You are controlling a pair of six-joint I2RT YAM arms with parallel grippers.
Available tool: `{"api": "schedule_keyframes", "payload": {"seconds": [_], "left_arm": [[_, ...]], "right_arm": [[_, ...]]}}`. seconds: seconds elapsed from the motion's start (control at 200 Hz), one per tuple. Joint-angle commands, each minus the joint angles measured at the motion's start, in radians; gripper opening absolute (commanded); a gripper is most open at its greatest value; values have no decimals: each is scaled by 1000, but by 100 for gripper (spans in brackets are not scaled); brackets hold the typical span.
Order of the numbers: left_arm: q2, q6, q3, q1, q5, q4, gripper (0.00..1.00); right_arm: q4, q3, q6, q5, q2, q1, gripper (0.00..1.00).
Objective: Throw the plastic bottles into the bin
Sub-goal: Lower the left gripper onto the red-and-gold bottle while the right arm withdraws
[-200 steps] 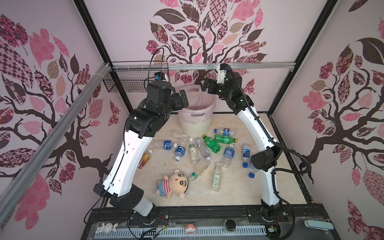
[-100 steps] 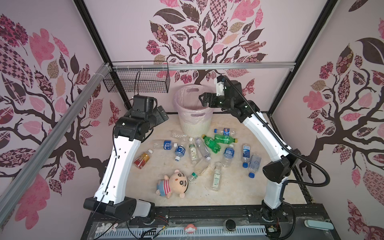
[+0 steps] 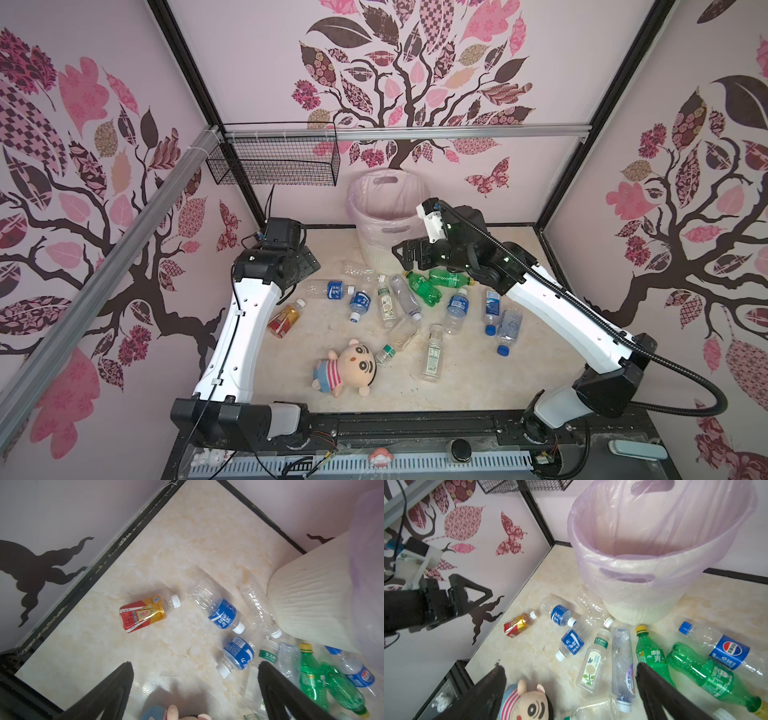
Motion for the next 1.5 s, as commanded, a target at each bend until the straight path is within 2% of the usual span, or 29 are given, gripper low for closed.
{"api": "schedule_keyframes", "payload": {"seconds": [0.0,0.195,0.325,0.41,0.6,1.015,1.21,1.495], "left_arm": [[7,41,-64,47,-43,26,97],[40,70,-178,132,30,88,97],[99,104,-190,166,25,73,97],[127,127,-210,220,58,82,97],[167,193,-254,299,74,105,97],[306,278,-296,303,113,185,97],[362,299,-296,303,266,220,97],[384,302,-321,304,298,250,97]], "right_arm": [[-30,-42,7,2,-39,24,100],[-39,-105,-9,-9,-42,80,100],[-30,-128,-25,-19,-26,128,100],[-15,-148,-31,-29,-11,156,100],[9,-176,3,-72,17,166,100],[38,-236,-4,-71,22,166,100],[33,-240,-30,-62,33,167,100],[35,-236,-52,-56,52,166,100]]}}
